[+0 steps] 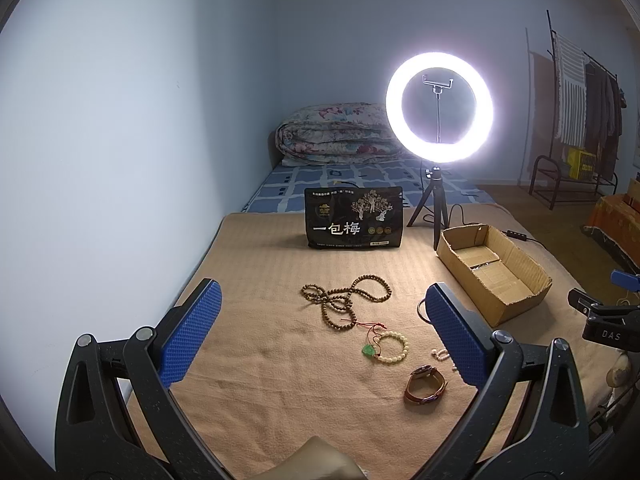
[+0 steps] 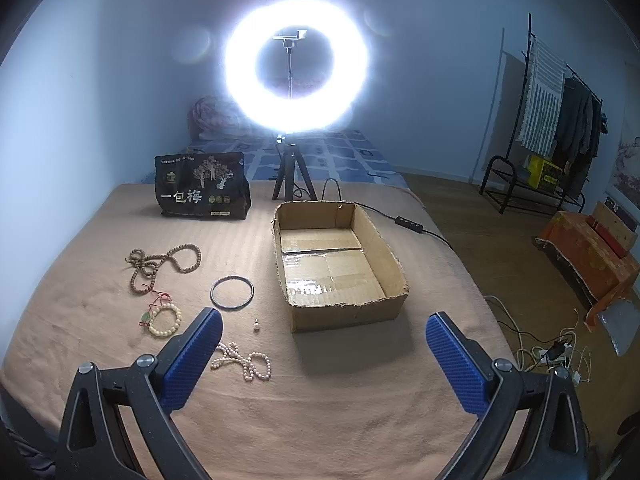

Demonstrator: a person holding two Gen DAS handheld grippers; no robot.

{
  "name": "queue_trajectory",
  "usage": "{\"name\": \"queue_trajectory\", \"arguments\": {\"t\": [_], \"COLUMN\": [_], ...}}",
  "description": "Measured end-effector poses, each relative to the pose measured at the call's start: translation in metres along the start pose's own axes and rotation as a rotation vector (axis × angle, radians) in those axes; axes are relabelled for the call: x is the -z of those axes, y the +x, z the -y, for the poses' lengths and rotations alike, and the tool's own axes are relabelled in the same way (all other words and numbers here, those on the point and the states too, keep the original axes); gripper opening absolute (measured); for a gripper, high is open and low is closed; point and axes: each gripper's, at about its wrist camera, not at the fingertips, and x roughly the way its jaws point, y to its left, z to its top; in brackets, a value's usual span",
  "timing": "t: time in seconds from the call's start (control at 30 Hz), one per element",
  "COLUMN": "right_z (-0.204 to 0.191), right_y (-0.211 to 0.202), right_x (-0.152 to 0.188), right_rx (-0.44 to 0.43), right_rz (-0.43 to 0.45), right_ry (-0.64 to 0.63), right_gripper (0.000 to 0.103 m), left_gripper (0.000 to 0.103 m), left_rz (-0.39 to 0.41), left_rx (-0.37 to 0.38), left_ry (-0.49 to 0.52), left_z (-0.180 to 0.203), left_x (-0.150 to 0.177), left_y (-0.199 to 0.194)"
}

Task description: Organize jewelry

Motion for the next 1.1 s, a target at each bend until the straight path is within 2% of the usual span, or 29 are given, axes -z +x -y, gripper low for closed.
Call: {"name": "queue_trajectory", "arguments": {"t": [0.67,1.1], "right_z": [0.001,0.001], "right_y": [0.003,0.008], "right_x": [-0.001,0.001], "right_rx": [0.001,0.002], "right_rz": [-0.007,-0.020], "right_ry": [-0.002,-0.001], "right_gripper": [0.103,0.103], "left_gripper": [0.103,0.103], "left_rz": [-0.009,-0.051], "left_rx": [0.001,-0.015], "left_ry": [0.004,0.011], "left_z": [-0.004,0.002], "left_x": [0.004,0.005], "left_y": [0.004,0.019]}}
